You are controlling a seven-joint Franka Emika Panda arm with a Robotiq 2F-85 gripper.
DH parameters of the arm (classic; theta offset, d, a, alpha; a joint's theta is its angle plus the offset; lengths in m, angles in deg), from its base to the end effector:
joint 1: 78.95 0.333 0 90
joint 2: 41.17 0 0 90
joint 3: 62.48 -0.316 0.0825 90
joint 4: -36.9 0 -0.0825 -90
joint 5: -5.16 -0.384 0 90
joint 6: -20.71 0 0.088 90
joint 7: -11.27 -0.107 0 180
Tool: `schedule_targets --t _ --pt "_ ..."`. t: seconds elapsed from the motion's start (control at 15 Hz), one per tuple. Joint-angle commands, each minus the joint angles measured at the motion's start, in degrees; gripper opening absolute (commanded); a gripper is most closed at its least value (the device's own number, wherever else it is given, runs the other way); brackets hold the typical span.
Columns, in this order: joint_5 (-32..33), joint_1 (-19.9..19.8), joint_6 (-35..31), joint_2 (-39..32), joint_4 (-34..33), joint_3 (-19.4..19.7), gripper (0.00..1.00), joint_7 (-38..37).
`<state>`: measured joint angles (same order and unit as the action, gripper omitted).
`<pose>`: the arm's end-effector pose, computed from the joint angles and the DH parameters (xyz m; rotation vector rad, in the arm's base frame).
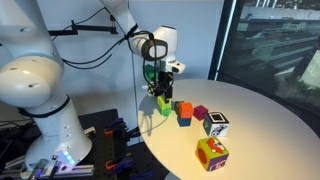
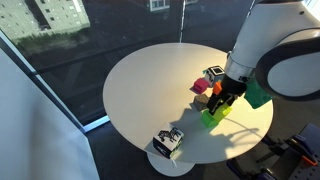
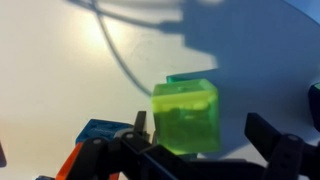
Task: Put the yellow block on top of the grey block
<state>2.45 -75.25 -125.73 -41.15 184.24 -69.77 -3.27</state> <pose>0.4375 0.0843 0.2620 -3.1156 0.1584 0.0323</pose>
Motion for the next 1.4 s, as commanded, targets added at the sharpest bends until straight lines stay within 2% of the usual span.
schedule_targets --t 0.0,0.33,0.73,1.33 --pt "2.39 0.53 -0.78 -0.84 -0.23 0.89 0.75 -1.49" --pt "2.78 0.59 1.46 -0.44 -1.02 1.18 0.32 -1.63" --pt "3.31 0.41 3.53 0.20 -2.74 1.58 0.25 -3.40" --pt "5.98 0.51 6.52 -3.58 -9.36 2.28 0.25 -10.09"
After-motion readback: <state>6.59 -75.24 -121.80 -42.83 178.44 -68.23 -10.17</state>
